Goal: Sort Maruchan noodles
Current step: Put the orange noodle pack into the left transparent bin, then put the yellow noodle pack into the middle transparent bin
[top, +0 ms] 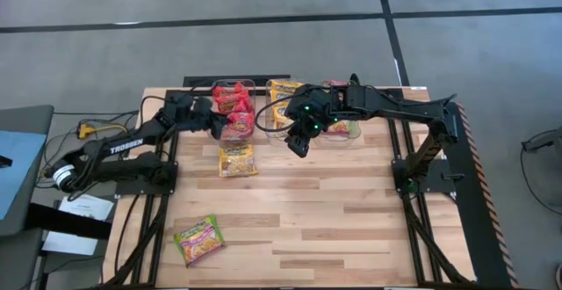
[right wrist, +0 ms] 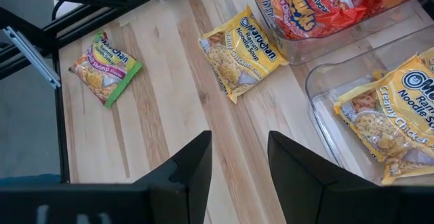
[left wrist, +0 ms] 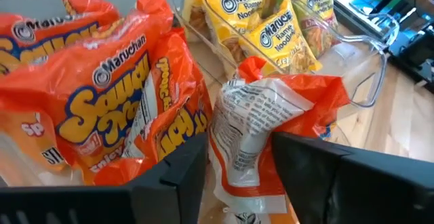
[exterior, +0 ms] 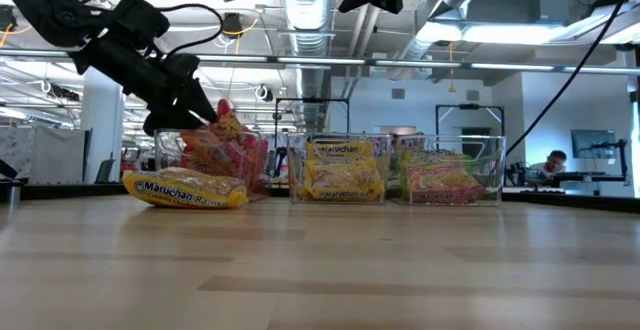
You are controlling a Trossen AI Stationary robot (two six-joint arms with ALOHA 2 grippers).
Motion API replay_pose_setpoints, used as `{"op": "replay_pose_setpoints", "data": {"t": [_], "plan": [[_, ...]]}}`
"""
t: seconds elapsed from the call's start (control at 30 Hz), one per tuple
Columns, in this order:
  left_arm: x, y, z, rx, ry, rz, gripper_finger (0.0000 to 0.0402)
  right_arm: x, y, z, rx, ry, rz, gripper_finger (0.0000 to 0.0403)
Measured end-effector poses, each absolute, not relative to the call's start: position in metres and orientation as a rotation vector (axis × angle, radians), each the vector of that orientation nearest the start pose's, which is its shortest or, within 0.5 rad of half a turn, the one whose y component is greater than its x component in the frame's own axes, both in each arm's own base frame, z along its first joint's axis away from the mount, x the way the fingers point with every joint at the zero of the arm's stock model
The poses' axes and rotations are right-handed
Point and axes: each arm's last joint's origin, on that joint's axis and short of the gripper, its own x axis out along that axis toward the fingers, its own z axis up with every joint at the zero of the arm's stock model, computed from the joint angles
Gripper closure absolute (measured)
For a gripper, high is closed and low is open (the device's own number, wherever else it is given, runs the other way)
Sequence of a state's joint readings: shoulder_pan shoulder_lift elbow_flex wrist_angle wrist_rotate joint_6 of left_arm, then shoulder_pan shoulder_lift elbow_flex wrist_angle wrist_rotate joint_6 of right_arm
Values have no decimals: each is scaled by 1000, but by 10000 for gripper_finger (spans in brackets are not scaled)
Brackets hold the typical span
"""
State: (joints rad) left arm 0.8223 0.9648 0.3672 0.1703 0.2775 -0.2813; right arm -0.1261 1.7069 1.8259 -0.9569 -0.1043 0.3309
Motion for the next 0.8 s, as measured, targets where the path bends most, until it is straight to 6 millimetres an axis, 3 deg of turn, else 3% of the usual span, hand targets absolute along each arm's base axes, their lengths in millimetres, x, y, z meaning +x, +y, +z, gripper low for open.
{"op": "replay_pose_setpoints", "data": {"t": [0.43, 0.67, 0.8], "plan": [[142, 143, 240, -466, 424, 624, 241, 354, -42, 382, 405, 827, -157, 236], [147, 146, 278, -455, 359, 622, 241, 354, -42, 381, 383, 833, -148, 236], [151, 143, 276, -464, 389, 602, 242, 354, -42, 381, 381, 833, -147, 236]]}}
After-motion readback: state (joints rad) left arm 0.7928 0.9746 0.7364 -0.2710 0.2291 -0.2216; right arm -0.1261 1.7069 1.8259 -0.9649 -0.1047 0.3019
